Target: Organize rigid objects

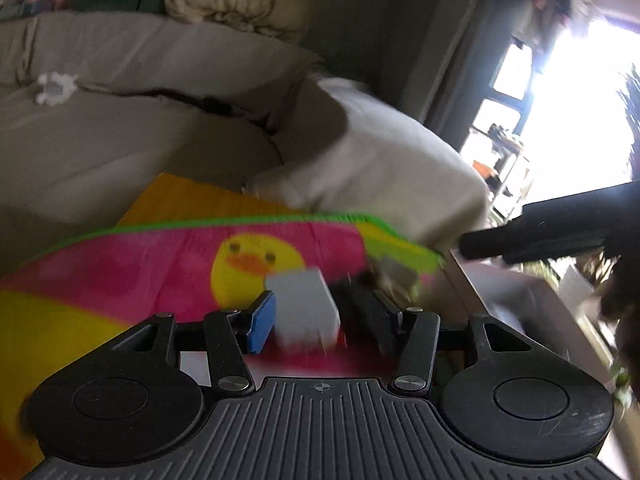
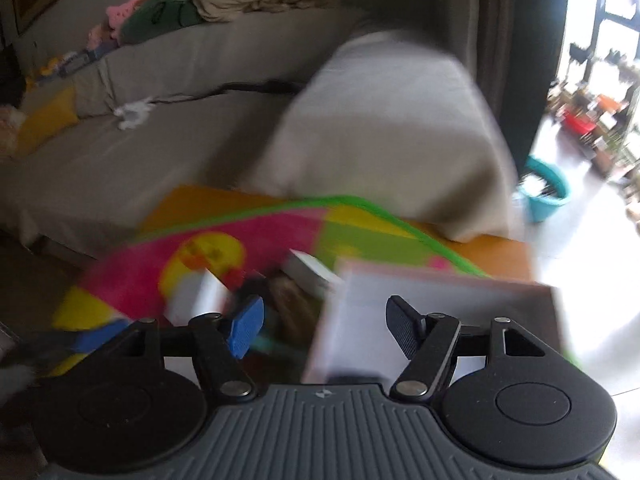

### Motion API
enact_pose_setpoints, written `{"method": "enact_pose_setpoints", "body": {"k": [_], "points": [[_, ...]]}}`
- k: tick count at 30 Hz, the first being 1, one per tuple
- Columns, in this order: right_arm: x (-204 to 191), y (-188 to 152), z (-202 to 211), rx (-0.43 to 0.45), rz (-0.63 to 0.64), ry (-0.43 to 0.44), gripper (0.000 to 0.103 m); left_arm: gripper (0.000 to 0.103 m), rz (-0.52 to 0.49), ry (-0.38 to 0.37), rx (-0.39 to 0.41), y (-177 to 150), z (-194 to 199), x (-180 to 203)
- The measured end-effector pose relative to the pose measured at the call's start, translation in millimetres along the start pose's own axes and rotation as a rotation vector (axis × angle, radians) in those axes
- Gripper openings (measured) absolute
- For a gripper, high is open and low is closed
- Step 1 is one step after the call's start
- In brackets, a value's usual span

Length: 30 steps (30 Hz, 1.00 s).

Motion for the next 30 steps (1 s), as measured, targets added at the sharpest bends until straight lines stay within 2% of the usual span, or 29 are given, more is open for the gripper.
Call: {"method": "enact_pose_setpoints", "body": {"k": [2,5,7,8,11,12,16,18,22,25,30], "points": [[-15.0,25.0,-22.7,-0.032,0.000,0.017,0.069,0.056,0.024,0.019,-0.014,14.0,-18.1,-4.2],[-32.4,54.7,-64.2,-0.035,0.046,-0.096,0.065,0.056,0.038,0.037,-0.045,23.3,-44.1,-12.6],[-37.1,67.5,-95.4,-0.068,0.065,-0.180,0.053,0.055,0.034,0.021,-0.057,24.7,-57.6,-18.3],[-37.8,71.5,-108.5,-0.097,0.067,-0.196,0.046,0.055,0.033,-0.002,-0.063,23.6,-61.7,-20.6],[-36.3,73.2,-137.4,-0.178,0.068,-0.250,0.033,0.054,0.019,-0.066,-0.069,23.0,-68.6,-25.7],[-36.2,71.6,-143.4,-0.196,0.068,-0.264,0.028,0.054,0.007,-0.075,-0.069,22.8,-67.2,-25.7],[-39.1,57.8,-133.9,-0.205,0.069,-0.201,0.026,0.054,-0.041,-0.136,-0.089,12.4,-58.0,-25.3],[-46.8,47.2,-129.2,-0.206,0.104,-0.206,0.026,0.054,-0.062,-0.151,-0.101,2.5,-48.7,-25.0],[-62.0,15.8,-113.8,-0.211,0.144,-0.212,0.026,0.052,-0.107,-0.151,-0.119,-25.5,-23.1,-23.8],[-78.5,-8.2,-104.9,-0.197,0.221,-0.213,0.026,0.050,-0.132,-0.130,-0.118,-47.3,-4.1,-21.3],[-97.7,-44.8,-86.2,-0.149,0.252,-0.212,0.027,0.050,-0.109,-0.131,-0.113,-76.1,22.5,-19.7]]}}
Point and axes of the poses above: each gripper's, at about its wrist camera, not at the fingertips, and z roughly against the way its jaws point, x to its right, y to its top, the point moved 5 cm from there along -z, roughly the way its jaws point, and after that the axes turned 15 degrees about -x, right-handed, at the moved point
